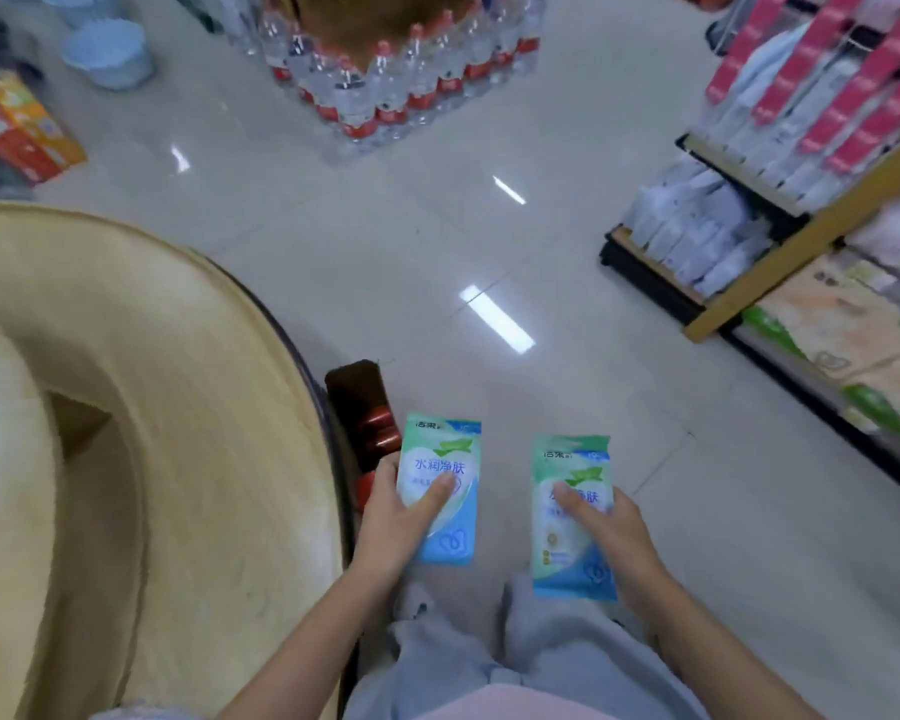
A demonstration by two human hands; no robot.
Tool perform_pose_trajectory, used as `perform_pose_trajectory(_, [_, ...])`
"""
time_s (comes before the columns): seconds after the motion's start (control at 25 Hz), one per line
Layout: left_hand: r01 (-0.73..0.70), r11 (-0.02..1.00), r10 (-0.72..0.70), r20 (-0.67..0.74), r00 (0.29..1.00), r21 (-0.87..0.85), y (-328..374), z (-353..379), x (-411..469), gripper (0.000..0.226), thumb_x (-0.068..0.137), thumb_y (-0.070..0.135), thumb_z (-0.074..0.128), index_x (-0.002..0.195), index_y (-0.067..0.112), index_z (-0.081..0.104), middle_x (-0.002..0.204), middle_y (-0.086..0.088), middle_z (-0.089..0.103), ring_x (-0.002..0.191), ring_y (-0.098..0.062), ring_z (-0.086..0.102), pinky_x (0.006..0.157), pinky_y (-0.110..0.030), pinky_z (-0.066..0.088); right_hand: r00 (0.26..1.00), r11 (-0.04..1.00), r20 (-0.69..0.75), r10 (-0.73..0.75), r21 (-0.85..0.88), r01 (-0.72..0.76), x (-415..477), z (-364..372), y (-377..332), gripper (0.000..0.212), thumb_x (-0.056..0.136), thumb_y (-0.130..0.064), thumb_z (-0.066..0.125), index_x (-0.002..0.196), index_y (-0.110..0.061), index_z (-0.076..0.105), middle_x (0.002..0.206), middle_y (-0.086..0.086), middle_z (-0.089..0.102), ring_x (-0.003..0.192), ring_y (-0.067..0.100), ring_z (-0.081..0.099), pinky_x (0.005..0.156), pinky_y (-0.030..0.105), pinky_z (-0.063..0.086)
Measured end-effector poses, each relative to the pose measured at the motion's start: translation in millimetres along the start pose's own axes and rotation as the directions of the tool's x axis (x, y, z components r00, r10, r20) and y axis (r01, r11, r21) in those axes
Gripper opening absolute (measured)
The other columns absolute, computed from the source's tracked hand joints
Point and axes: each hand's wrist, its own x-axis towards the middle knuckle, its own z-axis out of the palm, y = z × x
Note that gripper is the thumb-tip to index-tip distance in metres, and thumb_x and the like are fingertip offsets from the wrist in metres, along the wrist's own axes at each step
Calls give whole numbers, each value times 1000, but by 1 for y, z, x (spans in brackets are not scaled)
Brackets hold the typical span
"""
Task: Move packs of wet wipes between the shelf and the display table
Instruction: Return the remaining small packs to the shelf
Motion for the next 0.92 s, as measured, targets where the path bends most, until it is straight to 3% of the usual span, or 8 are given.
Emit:
perform_pose_trajectory(0.16, [-53, 992, 30, 202, 979, 111, 36, 105, 15, 38, 79, 26, 76, 106, 16, 51, 89, 6, 69, 71, 2, 68, 66, -21, 55, 979, 978, -205, 4, 205, 39, 12, -85, -7, 19, 79, -22, 75, 93, -10, 69, 92, 13, 75, 86, 34, 70, 85, 54, 55])
perform_pose_trajectory(0.4, [-138, 978, 64, 405, 912, 157, 82, 274, 17, 38, 79, 26, 77, 105, 18, 50, 94, -2, 71, 75, -6, 71, 62, -23, 55, 952, 921, -305, -36, 359, 150, 35, -207, -39, 15, 81, -13, 72, 95, -9, 68, 95, 12, 75, 81, 26, 72, 77, 41, 59])
perform_pose_trajectory(0.52, [-173, 970, 75, 463, 883, 173, 97, 339, 17, 40, 76, 29, 79, 103, 20, 51, 96, 0, 71, 83, -12, 71, 74, -35, 58, 923, 891, -383, -34, 407, 202, 36, -265, -50, 10, 81, -12, 72, 91, -12, 67, 91, 9, 75, 79, 25, 71, 76, 39, 59])
perform_pose_trajectory(0.72, [-194, 964, 61, 559, 827, 182, 113, 424, 21, 34, 80, 22, 75, 104, 15, 51, 91, 3, 69, 74, -5, 70, 64, -24, 57, 839, 853, -543, -10, 434, 291, 45, -351, -70, 8, 82, -11, 71, 89, -12, 67, 84, 4, 75, 68, 14, 71, 62, 26, 59])
perform_pose_trajectory(0.92, [-220, 964, 72, 648, 758, 150, 158, 542, 47, 33, 80, 22, 74, 104, 15, 51, 93, 1, 70, 77, -11, 72, 64, -29, 59, 754, 824, -656, 33, 445, 351, 80, -436, -110, 13, 80, -15, 73, 90, -11, 67, 93, 13, 75, 81, 28, 72, 77, 43, 59])
